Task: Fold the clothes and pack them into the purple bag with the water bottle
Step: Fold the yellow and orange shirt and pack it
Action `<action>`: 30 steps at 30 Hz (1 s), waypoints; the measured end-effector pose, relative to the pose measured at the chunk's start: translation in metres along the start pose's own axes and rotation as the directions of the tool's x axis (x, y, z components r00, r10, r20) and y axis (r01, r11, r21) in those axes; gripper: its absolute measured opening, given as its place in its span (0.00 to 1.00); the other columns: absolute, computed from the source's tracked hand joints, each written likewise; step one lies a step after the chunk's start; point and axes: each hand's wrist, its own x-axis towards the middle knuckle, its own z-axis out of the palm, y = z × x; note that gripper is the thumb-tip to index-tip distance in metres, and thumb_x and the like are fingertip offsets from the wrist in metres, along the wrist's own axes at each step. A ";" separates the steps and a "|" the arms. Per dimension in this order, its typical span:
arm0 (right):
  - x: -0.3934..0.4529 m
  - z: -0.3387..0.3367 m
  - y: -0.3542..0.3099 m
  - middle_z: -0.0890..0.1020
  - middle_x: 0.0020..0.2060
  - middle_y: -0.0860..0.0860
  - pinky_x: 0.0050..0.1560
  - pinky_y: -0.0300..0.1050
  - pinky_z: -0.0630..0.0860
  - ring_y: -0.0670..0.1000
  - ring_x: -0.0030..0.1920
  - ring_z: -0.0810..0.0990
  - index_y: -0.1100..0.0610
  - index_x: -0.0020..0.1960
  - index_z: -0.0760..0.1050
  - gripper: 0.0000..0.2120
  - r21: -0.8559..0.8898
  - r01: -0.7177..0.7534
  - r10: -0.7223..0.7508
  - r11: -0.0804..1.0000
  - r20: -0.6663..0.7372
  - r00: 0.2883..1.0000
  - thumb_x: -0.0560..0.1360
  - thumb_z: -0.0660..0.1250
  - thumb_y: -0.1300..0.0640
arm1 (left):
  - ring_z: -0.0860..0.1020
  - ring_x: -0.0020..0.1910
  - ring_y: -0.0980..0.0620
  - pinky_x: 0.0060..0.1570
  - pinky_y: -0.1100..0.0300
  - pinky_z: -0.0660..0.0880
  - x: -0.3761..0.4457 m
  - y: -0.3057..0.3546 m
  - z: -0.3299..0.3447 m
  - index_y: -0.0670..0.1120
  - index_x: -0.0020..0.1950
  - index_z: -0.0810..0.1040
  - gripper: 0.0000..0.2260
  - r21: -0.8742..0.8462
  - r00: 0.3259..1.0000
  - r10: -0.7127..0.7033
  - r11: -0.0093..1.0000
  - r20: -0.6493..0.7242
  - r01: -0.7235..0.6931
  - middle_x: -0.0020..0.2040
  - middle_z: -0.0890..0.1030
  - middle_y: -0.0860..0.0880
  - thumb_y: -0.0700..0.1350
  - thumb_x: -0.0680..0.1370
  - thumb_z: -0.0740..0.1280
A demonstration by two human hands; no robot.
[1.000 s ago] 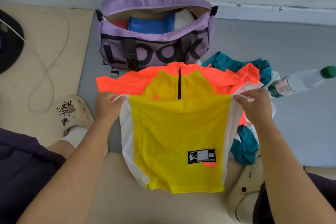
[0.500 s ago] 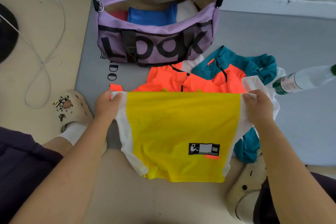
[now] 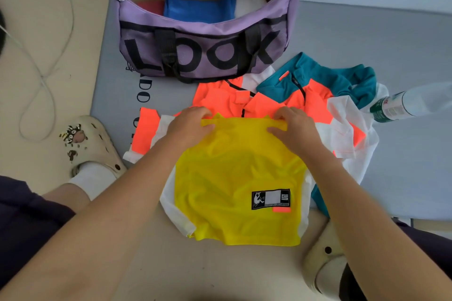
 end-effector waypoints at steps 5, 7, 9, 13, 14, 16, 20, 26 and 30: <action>0.006 0.004 0.010 0.79 0.55 0.55 0.58 0.53 0.62 0.57 0.60 0.73 0.56 0.60 0.74 0.22 -0.234 -0.075 0.087 0.969 0.041 0.995 0.72 0.71 0.43 | 0.69 0.64 0.43 0.57 0.51 0.71 0.012 -0.008 0.001 0.48 0.59 0.77 0.18 0.211 0.985 -0.138 0.971 0.104 0.114 0.60 0.75 0.44 0.56 0.74 0.71; 0.006 -0.001 0.011 0.79 0.51 0.57 0.55 0.52 0.63 0.58 0.57 0.73 0.58 0.55 0.77 0.19 -0.253 -0.046 0.058 0.966 0.038 0.998 0.73 0.71 0.45 | 0.69 0.63 0.43 0.56 0.52 0.71 0.013 -0.010 -0.003 0.47 0.53 0.79 0.15 0.224 0.979 -0.130 0.970 0.156 0.093 0.58 0.74 0.44 0.55 0.73 0.72; 0.004 -0.006 0.013 0.80 0.47 0.58 0.50 0.51 0.65 0.59 0.54 0.74 0.60 0.51 0.79 0.16 -0.266 0.006 0.004 0.964 0.040 0.999 0.73 0.72 0.48 | 0.72 0.56 0.45 0.51 0.53 0.72 0.013 -0.010 -0.008 0.46 0.45 0.79 0.10 0.162 0.985 -0.056 0.986 0.163 0.029 0.51 0.74 0.46 0.51 0.72 0.74; -0.001 -0.015 0.015 0.75 0.40 0.55 0.39 0.45 0.63 0.56 0.45 0.73 0.62 0.46 0.77 0.13 -0.121 0.060 -0.048 0.991 0.099 0.994 0.71 0.75 0.53 | 0.77 0.32 0.48 0.32 0.54 0.76 0.009 -0.003 -0.018 0.48 0.37 0.70 0.13 -0.123 0.982 -0.041 0.990 0.185 0.065 0.36 0.72 0.49 0.43 0.72 0.74; -0.002 -0.017 0.015 0.74 0.38 0.53 0.38 0.45 0.61 0.55 0.42 0.71 0.62 0.45 0.76 0.13 -0.059 0.070 -0.062 0.996 0.129 0.990 0.70 0.75 0.54 | 0.77 0.29 0.49 0.28 0.55 0.76 0.008 -0.001 -0.021 0.48 0.37 0.68 0.14 -0.116 0.978 -0.046 0.991 0.205 0.071 0.36 0.72 0.48 0.42 0.73 0.74; -0.005 -0.021 0.015 0.71 0.34 0.52 0.33 0.47 0.59 0.53 0.36 0.68 0.60 0.42 0.70 0.15 0.019 0.059 -0.061 0.998 0.180 0.982 0.69 0.76 0.56 | 0.77 0.27 0.48 0.25 0.58 0.73 0.007 -0.002 -0.030 0.50 0.40 0.67 0.14 0.004 0.962 -0.064 0.998 0.266 0.066 0.38 0.73 0.47 0.45 0.74 0.73; -0.007 -0.033 0.020 0.71 0.34 0.51 0.31 0.45 0.61 0.52 0.35 0.69 0.58 0.46 0.70 0.14 -0.008 -0.050 0.050 0.999 0.256 0.965 0.71 0.74 0.55 | 0.82 0.31 0.46 0.34 0.58 0.75 0.000 -0.003 -0.051 0.50 0.44 0.73 0.11 0.216 0.890 -0.164 0.973 0.425 0.076 0.42 0.76 0.47 0.53 0.75 0.72; -0.017 -0.055 0.016 0.74 0.36 0.53 0.34 0.47 0.62 0.54 0.40 0.71 0.59 0.42 0.77 0.09 -0.057 -0.094 0.105 0.994 0.233 0.967 0.73 0.73 0.53 | 0.84 0.37 0.47 0.32 0.65 0.76 -0.023 0.010 -0.065 0.45 0.34 0.73 0.14 -0.051 0.862 -0.183 0.971 0.473 0.234 0.34 0.77 0.49 0.47 0.75 0.73; -0.037 -0.083 0.010 0.75 0.33 0.52 0.36 0.46 0.69 0.54 0.35 0.81 0.56 0.37 0.69 0.16 0.023 -0.166 0.141 0.986 0.420 0.897 0.73 0.73 0.50 | 0.83 0.50 0.44 0.51 0.58 0.81 -0.049 0.019 -0.082 0.40 0.44 0.79 0.09 -0.096 0.785 -0.201 0.945 0.586 0.313 0.45 0.82 0.44 0.45 0.75 0.74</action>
